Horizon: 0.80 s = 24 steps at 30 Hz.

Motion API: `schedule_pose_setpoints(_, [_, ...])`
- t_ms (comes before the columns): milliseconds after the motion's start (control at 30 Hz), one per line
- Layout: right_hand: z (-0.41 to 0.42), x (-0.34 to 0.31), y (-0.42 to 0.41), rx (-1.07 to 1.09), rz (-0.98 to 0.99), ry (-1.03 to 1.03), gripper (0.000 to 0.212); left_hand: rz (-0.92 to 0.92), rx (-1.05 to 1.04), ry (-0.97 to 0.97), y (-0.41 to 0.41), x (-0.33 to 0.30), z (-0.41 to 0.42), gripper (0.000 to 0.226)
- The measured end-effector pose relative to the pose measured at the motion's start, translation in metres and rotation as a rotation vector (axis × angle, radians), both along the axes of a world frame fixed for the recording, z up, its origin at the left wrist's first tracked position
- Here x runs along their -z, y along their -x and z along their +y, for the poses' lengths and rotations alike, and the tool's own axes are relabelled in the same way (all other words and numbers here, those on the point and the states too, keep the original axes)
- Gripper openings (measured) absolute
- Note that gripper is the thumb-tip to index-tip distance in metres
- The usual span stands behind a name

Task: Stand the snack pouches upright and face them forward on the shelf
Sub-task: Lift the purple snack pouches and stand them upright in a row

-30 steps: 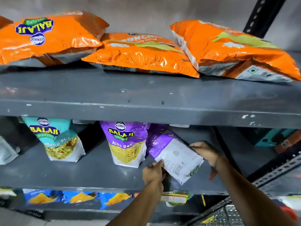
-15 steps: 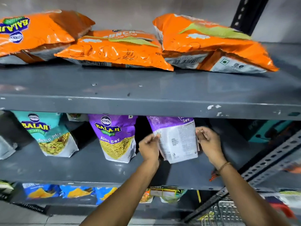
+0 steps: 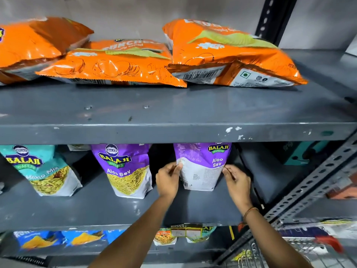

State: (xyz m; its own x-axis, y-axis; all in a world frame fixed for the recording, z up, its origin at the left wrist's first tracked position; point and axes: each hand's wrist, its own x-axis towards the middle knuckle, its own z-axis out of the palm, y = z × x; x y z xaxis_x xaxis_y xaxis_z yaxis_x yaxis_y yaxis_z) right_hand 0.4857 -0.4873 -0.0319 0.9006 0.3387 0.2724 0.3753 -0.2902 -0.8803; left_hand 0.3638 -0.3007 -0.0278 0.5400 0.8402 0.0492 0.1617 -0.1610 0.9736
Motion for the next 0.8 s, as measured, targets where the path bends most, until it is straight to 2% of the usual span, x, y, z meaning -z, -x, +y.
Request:
schedule_pose_setpoints(133, [-0.001,-0.013,0.041,0.112,-0.083,-0.149,0.008,0.014,-0.05,-0.007,0.009,0.0,-0.009,0.022])
schedule_pose_setpoints(233, [0.0,-0.013,0.073,-0.003,-0.074,-0.127,0.02,-0.005,-0.068,-0.07,0.024,0.0,-0.028,0.023])
schedule_pose_setpoints(367, [0.007,-0.009,0.097,-0.102,-0.064,-0.082,0.067,-0.036,0.097,-0.225,0.052,0.006,-0.072,0.021])
schedule_pose_setpoints(433, [0.009,-0.009,0.099,-0.045,-0.044,-0.074,0.076,0.005,0.248,-0.333,0.06,0.007,-0.088,0.026])
schedule_pose_setpoints(533, [0.004,-0.009,0.087,-0.031,0.027,-0.114,0.064,0.037,0.397,-0.509,0.06,0.004,-0.094,0.025])
schedule_pose_setpoints(600, [-0.003,-0.006,0.076,-0.094,0.082,-0.142,0.048,-0.003,0.348,-0.525,0.055,-0.001,-0.085,0.022])
schedule_pose_setpoints(667, [-0.01,-0.007,0.066,-0.157,0.146,-0.169,0.037,-0.034,0.231,-0.443,0.044,-0.008,-0.069,0.021])
schedule_pose_setpoints(733, [-0.015,-0.011,0.055,-0.239,0.246,-0.244,0.033,-0.049,0.206,-0.278,0.029,-0.015,-0.051,0.042])
schedule_pose_setpoints(800, [-0.019,-0.016,0.037,-0.293,0.329,-0.272,0.031,-0.008,0.306,-0.087,0.013,-0.02,-0.033,0.084])
